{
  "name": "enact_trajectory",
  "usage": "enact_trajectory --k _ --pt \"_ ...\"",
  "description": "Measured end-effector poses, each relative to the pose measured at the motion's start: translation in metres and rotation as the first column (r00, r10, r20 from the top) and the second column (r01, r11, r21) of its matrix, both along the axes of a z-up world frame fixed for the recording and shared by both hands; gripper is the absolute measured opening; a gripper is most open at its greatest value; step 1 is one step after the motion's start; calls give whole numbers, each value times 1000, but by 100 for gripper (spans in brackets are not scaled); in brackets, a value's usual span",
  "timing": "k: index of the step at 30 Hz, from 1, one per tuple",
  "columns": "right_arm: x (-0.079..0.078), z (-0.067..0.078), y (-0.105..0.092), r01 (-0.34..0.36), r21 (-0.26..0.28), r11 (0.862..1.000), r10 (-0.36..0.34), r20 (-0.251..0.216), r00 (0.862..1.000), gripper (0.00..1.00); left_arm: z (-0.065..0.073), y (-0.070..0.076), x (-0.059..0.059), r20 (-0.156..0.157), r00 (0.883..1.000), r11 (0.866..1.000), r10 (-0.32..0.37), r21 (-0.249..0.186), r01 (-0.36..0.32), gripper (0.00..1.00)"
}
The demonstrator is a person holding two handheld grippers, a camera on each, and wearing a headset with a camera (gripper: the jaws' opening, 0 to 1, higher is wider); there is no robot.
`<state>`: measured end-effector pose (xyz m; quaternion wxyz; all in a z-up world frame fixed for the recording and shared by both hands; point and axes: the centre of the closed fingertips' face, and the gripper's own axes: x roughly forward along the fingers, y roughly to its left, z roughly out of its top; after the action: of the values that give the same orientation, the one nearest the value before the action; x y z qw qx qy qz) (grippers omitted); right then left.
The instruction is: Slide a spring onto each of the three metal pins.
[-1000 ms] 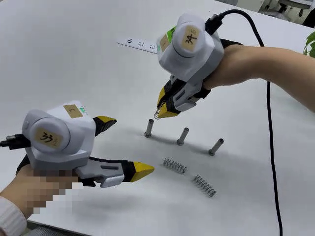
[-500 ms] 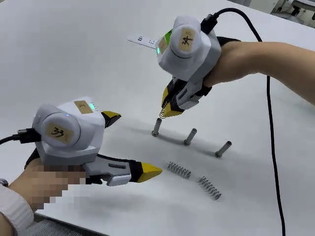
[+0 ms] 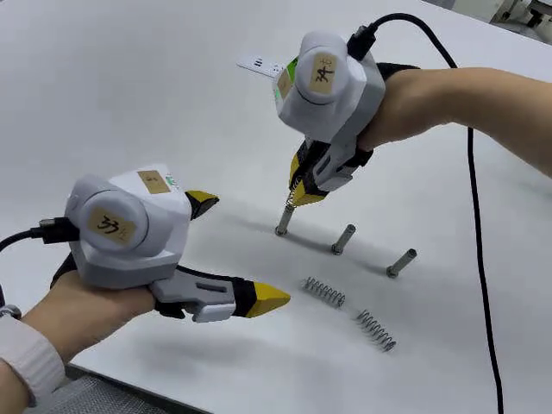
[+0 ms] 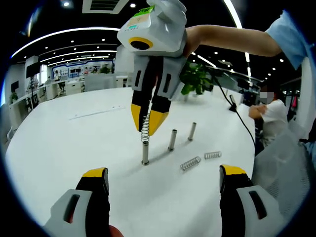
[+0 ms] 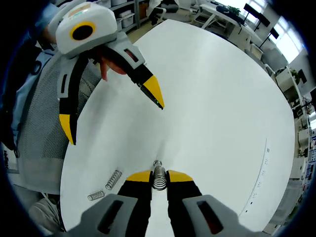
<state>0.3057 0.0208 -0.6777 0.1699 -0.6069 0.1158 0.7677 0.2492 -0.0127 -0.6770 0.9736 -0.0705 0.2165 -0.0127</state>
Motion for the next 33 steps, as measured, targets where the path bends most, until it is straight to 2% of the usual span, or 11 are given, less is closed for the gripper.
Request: enact_trajectory --k 17,33 --pt "1 -7 -2 -25 -21 999 25 24 999 12 -3 0 -1 1 1000 1000 -2 -14 2 94" --pt "3 -28 -1 -52 -43 998 55 61 997 12 -3 1 -2 -4 1000 1000 1 -17 -1 93"
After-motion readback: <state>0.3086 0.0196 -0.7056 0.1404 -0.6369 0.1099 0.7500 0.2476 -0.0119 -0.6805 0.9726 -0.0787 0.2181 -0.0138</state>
